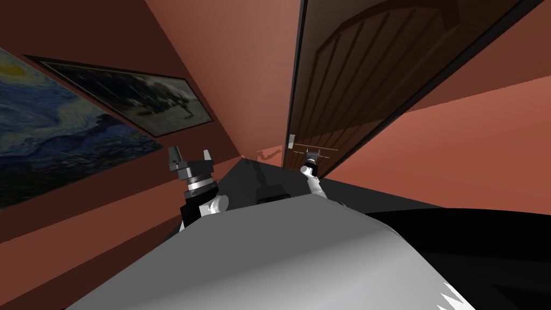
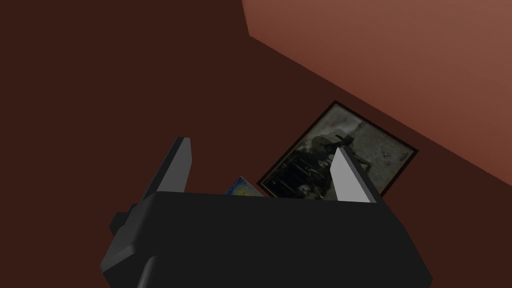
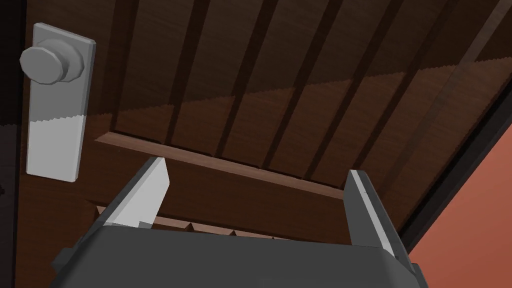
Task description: Pull the door open
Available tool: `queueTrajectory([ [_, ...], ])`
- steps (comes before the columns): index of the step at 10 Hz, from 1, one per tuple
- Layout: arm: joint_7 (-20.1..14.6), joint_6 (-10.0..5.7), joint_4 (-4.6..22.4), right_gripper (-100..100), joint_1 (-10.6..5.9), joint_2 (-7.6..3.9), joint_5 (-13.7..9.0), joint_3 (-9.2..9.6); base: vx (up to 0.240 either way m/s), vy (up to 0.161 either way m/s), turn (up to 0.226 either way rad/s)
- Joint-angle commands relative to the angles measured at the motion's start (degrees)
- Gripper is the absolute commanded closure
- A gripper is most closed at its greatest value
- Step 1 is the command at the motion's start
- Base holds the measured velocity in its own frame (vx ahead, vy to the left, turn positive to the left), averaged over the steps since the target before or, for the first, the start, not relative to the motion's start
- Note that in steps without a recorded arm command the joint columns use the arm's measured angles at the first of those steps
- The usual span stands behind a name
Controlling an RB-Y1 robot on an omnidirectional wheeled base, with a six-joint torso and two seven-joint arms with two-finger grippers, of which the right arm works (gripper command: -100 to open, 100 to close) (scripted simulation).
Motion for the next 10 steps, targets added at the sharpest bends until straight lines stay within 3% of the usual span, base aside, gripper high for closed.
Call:
queueTrajectory([
  [1, -0.97, -0.07, 1.58, -100, -0.99, 0.15, -1.36, -0.57, 0.077, -0.001, 0.229],
  [10, -5.77, -1.07, 10.49, -100, -6.39, 1.98, -8.27, -3.20, 0.087, -0.025, 0.208],
])
